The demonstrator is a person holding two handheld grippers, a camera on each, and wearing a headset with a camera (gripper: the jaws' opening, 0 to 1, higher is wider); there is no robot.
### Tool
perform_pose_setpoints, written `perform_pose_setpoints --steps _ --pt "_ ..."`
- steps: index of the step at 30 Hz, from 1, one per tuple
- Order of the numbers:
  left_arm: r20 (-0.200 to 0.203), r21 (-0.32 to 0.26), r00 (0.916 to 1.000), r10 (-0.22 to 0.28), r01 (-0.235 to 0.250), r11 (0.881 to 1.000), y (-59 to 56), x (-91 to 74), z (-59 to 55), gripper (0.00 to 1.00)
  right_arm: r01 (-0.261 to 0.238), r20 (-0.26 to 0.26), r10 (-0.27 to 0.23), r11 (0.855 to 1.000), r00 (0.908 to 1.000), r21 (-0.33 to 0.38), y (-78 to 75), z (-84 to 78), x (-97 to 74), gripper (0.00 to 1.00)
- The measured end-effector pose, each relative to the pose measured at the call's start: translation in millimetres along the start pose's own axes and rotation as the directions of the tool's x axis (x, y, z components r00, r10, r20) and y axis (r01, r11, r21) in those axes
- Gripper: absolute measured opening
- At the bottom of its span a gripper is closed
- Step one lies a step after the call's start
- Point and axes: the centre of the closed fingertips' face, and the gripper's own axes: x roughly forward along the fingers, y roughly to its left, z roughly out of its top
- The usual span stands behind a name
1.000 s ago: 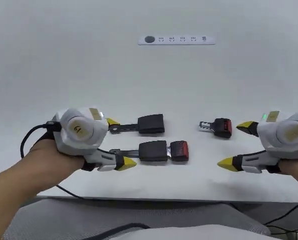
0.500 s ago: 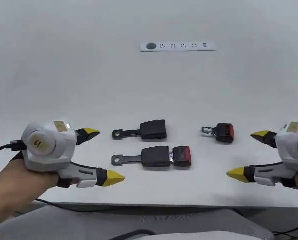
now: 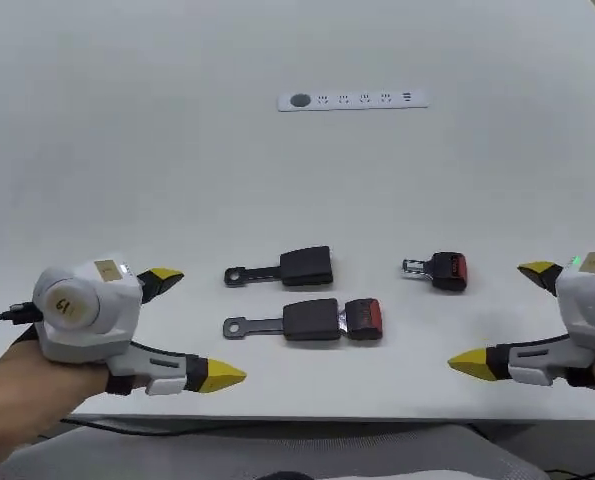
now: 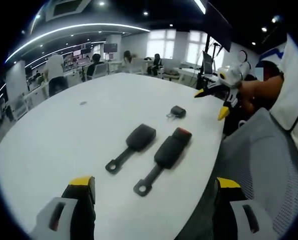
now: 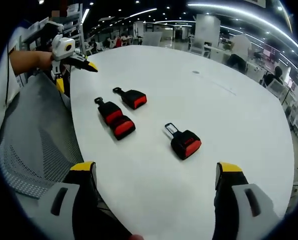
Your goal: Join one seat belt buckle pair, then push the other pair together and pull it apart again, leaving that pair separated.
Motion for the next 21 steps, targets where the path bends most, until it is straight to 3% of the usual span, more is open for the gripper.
perform_pose_setpoints --steps 3,8,14,21 --pt "-0.002 -0.004 1.0000 0.008 -0.008 1.000 -1.0 -0.1 -1.2 1.00 0.002 0.004 -0.002 1.000 1.0000 0.009 -1.1 -0.7 1.2 1.00" --pt "0.010 -0.022 0.9990 0.044 -0.044 0.999 7.2 -2.7 -0.8 1.00 0.003 0.011 -0.003 1.000 0.9999 0.018 2.7 0.6 2.5 1.00" --pt "0.009 -0.028 0.9992 0.039 -0.038 0.999 8.0 -4.9 -5.6 1.00 -0.004 -0.001 0.004 1.000 1.0000 0.019 7.4 -3.9 5.4 1.00" --pt "0.015 -0.078 0.9970 0.076 -0.075 0.994 19.8 -7.3 -14.9 1.00 0.006 0.008 -0.006 1.000 0.9999 0.019 16.2 -1.2 6.7 0.99"
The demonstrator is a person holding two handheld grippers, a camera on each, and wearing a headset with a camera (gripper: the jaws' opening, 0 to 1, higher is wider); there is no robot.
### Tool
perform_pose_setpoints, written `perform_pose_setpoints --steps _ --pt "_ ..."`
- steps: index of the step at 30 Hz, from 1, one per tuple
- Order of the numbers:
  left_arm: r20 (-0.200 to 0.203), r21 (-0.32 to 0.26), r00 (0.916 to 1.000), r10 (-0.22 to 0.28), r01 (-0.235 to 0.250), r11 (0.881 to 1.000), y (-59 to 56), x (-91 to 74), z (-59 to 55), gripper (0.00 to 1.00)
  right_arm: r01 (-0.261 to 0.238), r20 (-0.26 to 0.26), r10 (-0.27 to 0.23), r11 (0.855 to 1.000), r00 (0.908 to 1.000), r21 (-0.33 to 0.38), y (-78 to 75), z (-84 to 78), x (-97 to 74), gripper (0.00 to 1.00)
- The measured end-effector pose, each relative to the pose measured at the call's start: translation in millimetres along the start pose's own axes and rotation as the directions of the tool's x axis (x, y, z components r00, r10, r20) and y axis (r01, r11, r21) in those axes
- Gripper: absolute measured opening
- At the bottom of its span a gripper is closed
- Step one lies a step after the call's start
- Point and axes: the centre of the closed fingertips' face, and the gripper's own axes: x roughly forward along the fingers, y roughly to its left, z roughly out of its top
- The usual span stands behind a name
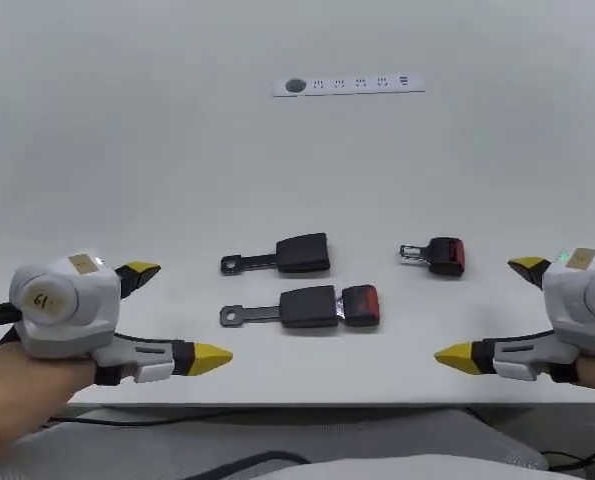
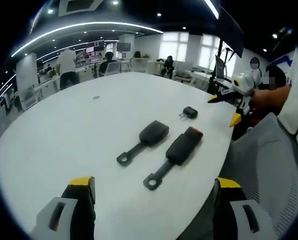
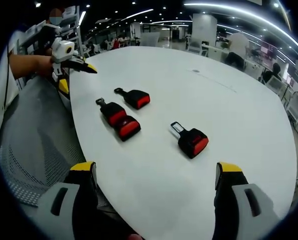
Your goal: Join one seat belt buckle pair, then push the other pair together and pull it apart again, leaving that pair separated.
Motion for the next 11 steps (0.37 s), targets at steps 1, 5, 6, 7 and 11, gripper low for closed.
perform_pose_setpoints --steps 1,5,6,7,11 --pt "-0.001 0.001 1.0000 0.000 0.000 1.000 -0.4 -0.2 -0.7 1.00 0.001 0.002 -0.001 1.000 1.0000 -0.003 -0.2 0.3 0.3 0.99" --pt "-0.018 0.021 0.9998 -0.012 0.012 1.000 -5.0 -2.0 -0.9 1.00 0.007 -0.002 -0.007 1.000 1.0000 -0.011 -3.9 0.4 1.0 0.99" --pt "-0.016 0.022 0.9998 -0.011 0.012 1.000 -3.9 -2.7 -1.2 1.00 0.011 -0.003 -0.011 1.000 0.9999 -0.010 -5.1 1.1 0.5 0.99" --pt "-0.009 0.022 0.9999 -0.011 0.011 1.000 -3.1 -4.1 -0.4 1.00 0.013 -0.002 -0.013 1.000 0.9999 -0.008 -6.7 1.2 0.9 0.99" --pt "0.020 0.018 0.9998 -0.004 0.003 1.000 -2.6 -3.9 5.3 1.00 0.013 0.004 -0.013 1.000 0.9999 -0.007 -7.4 5.0 -0.2 0.98"
